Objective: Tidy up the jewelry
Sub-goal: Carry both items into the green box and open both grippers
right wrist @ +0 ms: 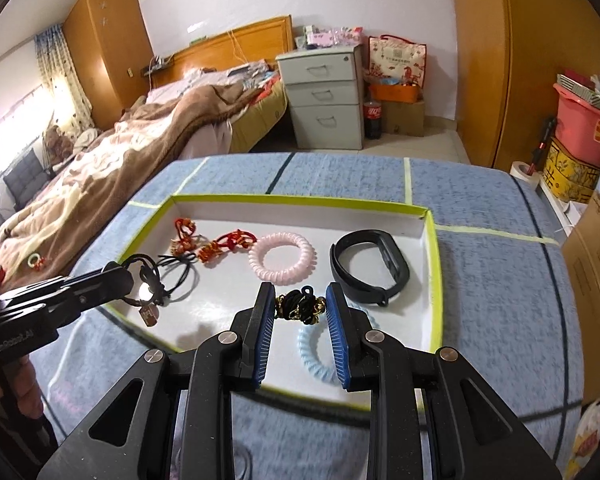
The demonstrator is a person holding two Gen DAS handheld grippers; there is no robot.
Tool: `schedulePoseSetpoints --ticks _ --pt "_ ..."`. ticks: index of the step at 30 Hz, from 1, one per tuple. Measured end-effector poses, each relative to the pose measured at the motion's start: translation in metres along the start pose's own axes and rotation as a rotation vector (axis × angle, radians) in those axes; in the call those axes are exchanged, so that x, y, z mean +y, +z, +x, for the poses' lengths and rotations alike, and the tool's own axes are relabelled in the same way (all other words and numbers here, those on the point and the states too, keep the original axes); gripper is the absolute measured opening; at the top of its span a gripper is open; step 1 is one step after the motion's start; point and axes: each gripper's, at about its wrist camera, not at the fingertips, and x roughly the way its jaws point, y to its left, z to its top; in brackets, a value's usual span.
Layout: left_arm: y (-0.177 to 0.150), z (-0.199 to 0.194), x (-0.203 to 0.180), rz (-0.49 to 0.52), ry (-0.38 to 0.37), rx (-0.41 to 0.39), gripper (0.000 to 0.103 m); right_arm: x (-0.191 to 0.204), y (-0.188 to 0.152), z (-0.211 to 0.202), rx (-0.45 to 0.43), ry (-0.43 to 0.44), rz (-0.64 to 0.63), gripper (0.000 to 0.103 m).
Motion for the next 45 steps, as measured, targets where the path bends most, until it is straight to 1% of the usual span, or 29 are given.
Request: schedulePoseSetpoints --ticks 4,7,9,12,15,19,20,23,26,29,30,31,32,36,40,42,45 --pt "0.0 0.014 0.004 -0.006 0.005 0.032 0.015 -0.003 0.003 0.014 0.023 -0.004 0.008 0.027" --pt "-0.002 0.019 0.003 0.017 0.044 0.04 0.015 -0.002 0.004 0.021 0.035 -0.005 -0.005 0.027" --pt "-0.002 0.021 0.004 0.014 0.037 0.047 0.015 -0.001 0.004 0.023 0.042 -0.012 -0.013 0.027" --pt "-0.003 0.022 0.002 0.026 0.07 0.049 0.015 0.0 0.005 0.026 0.05 -0.015 -0.016 0.027" --pt "-0.004 0.022 0.003 0.018 0.065 0.056 0.016 0.001 0.005 0.029 0.056 -0.023 -0.022 0.027" --pt "-0.005 0.023 0.007 0.007 0.082 0.063 0.017 0.002 0.004 0.034 0.069 -0.033 -0.041 0.027" --pt "-0.006 0.022 0.007 0.007 0.083 0.062 0.018 0.002 0.003 0.035 0.071 -0.038 -0.043 0.027" --pt "-0.006 0.022 0.007 0.01 0.08 0.061 0.027 0.002 0.003 0.037 0.073 -0.037 -0.041 0.027" --pt "-0.006 0.021 0.008 0.001 0.083 0.062 0.029 0.003 0.002 0.038 0.074 -0.047 -0.051 0.027" --pt "-0.006 0.021 0.009 0.004 0.083 0.062 0.032 0.003 0.002 0.038 0.073 -0.048 -0.05 0.028" --pt "-0.006 0.021 0.008 0.005 0.083 0.063 0.033 0.002 0.001 0.038 0.075 -0.042 -0.043 0.033" --pt "-0.006 0.021 0.008 0.003 0.084 0.063 0.033 0.002 0.001 0.037 0.073 -0.04 -0.039 0.042" --pt "-0.006 0.02 0.008 0.003 0.086 0.061 0.033 0.002 0.001 0.036 0.067 -0.038 -0.038 0.044" --pt "-0.006 0.017 0.007 0.003 0.089 0.056 0.039 0.002 0.001 0.032 0.055 -0.037 -0.033 0.044" --pt "-0.008 0.012 0.002 0.016 0.083 0.052 0.04 0.003 0.0 0.024 0.034 -0.02 -0.02 0.045" --pt "-0.01 0.007 -0.002 0.033 0.091 0.043 0.043 0.005 -0.001 0.017 0.02 -0.014 -0.017 0.045" --pt "-0.013 0.002 -0.009 0.047 0.081 0.035 0.047 0.008 -0.002 0.008 0.006 -0.01 -0.017 0.045"
